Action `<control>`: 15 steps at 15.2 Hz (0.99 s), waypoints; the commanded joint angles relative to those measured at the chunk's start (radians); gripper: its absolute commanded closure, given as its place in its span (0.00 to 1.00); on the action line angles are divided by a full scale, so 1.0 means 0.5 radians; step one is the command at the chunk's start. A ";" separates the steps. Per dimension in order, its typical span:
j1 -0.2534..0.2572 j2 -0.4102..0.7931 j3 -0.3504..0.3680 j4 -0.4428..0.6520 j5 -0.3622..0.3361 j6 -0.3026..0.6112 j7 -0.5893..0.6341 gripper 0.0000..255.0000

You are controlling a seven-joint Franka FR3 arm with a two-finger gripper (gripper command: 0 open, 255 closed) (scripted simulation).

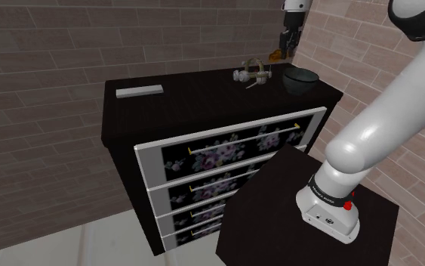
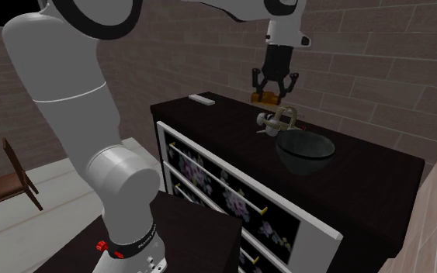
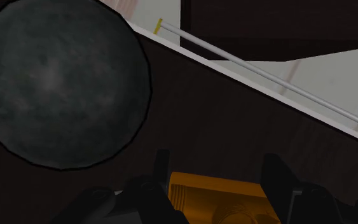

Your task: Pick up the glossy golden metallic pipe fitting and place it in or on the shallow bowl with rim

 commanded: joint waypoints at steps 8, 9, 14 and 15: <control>-0.204 0.161 -0.264 0.180 -0.031 0.000 -0.477 1.00; -0.228 0.192 -0.292 0.214 -0.026 -0.002 -0.532 1.00; -0.288 0.266 -0.356 0.212 -0.010 0.075 -0.653 1.00; -0.288 0.263 -0.356 0.183 -0.011 0.102 -0.651 1.00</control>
